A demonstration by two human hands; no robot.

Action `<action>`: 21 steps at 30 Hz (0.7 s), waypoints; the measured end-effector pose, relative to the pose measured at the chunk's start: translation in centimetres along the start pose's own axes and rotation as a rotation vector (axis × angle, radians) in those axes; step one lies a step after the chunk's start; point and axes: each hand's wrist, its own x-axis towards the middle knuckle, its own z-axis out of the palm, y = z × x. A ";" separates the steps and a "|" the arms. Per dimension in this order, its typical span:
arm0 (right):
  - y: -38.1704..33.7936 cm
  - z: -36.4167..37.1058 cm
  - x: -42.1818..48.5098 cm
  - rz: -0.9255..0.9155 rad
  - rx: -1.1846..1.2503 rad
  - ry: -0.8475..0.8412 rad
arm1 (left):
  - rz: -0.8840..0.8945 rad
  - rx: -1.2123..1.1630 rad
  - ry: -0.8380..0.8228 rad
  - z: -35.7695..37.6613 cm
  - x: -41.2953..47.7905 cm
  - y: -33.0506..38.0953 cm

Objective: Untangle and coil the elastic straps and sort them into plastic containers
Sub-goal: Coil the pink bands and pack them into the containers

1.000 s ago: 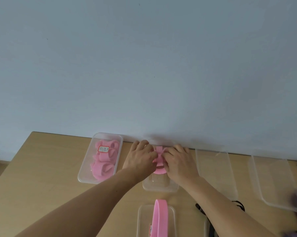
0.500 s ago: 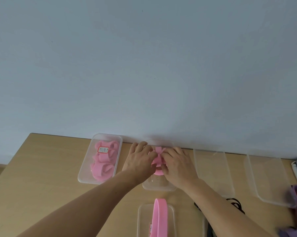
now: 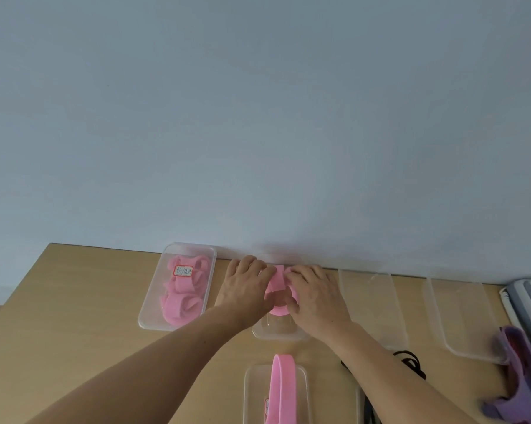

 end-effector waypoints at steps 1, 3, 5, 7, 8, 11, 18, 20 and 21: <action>-0.1 -0.1 0.0 0.000 0.004 -0.014 | -0.002 -0.004 -0.012 -0.2 0.0 0.0; -0.3 -0.2 0.1 -0.004 0.016 -0.047 | 0.007 -0.009 -0.012 -0.2 0.0 -0.2; -0.5 -0.1 0.2 -0.001 0.037 -0.074 | 0.010 -0.009 -0.012 0.1 0.0 -0.4; -0.6 -0.1 0.2 0.007 0.052 -0.075 | 0.004 -0.029 -0.005 0.2 0.0 -0.4; -0.6 -0.1 0.2 0.012 0.057 -0.069 | 0.000 -0.037 0.007 0.3 0.0 -0.5; -0.6 -0.2 0.2 0.022 0.071 -0.042 | 0.006 -0.063 0.051 0.5 0.1 -0.5; -0.7 -0.5 0.2 0.010 0.113 0.002 | 0.017 -0.096 0.124 -0.1 0.1 -0.4; -0.8 -0.6 0.2 0.010 0.128 0.008 | 0.021 -0.101 0.121 -0.2 0.2 -0.4; -0.8 -0.6 0.2 0.009 0.128 0.011 | 0.022 -0.105 0.122 -0.3 0.1 -0.4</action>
